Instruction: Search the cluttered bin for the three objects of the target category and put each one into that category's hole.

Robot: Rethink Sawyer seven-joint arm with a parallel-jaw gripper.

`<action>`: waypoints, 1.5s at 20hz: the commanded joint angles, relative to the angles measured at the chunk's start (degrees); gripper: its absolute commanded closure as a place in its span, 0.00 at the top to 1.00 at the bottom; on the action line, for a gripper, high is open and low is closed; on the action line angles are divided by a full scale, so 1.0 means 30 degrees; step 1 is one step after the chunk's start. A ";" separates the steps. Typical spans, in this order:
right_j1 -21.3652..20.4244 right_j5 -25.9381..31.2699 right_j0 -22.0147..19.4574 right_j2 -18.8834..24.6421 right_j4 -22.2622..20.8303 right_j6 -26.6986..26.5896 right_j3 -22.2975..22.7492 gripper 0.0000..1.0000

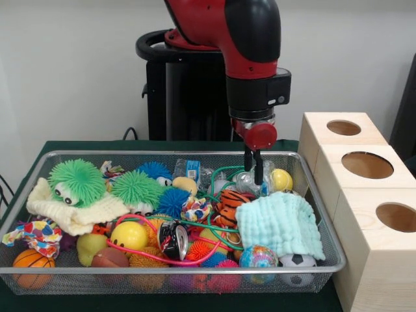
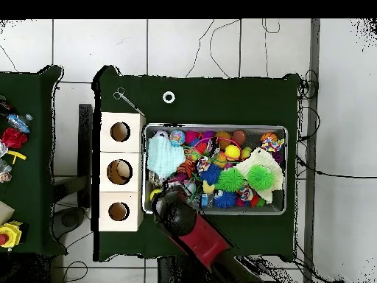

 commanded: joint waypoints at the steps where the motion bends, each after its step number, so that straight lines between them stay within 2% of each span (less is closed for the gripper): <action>1: 0.1955 0.1129 0.0611 0.0999 0.1345 0.7055 0.1453 1.00; 8: 0.1913 0.2418 0.0598 0.0846 0.1201 0.6644 0.1127 1.00; 9: 0.2046 0.2314 0.0278 0.1160 0.0926 0.6703 0.1148 0.00; 12: 0.2224 0.2105 -0.0211 0.1593 0.0487 0.6703 0.1190 0.00; 14: 0.2025 0.2406 0.0419 0.0777 0.0735 0.6018 0.1100 0.00; 16: 0.2093 0.1703 0.0459 0.0394 0.0230 0.5462 0.0856 0.00; 19: 0.1735 0.1676 0.0681 -0.0158 0.0200 0.5017 0.0838 0.00; 22: 0.1139 0.3287 0.1537 -0.1709 -0.0348 0.2102 0.0104 0.00; 25: 0.0558 0.5093 0.3130 -0.3970 -0.0066 0.0623 -0.0971 0.00; 26: 0.0126 0.5746 0.3260 -0.4164 -0.0531 0.0437 -0.0921 0.00; 27: -0.0169 0.6799 0.4015 -0.5290 -0.0731 0.0059 -0.1475 0.00; 30: -0.1237 1.0377 0.5309 -0.7833 -0.3024 -0.0900 -0.3696 0.00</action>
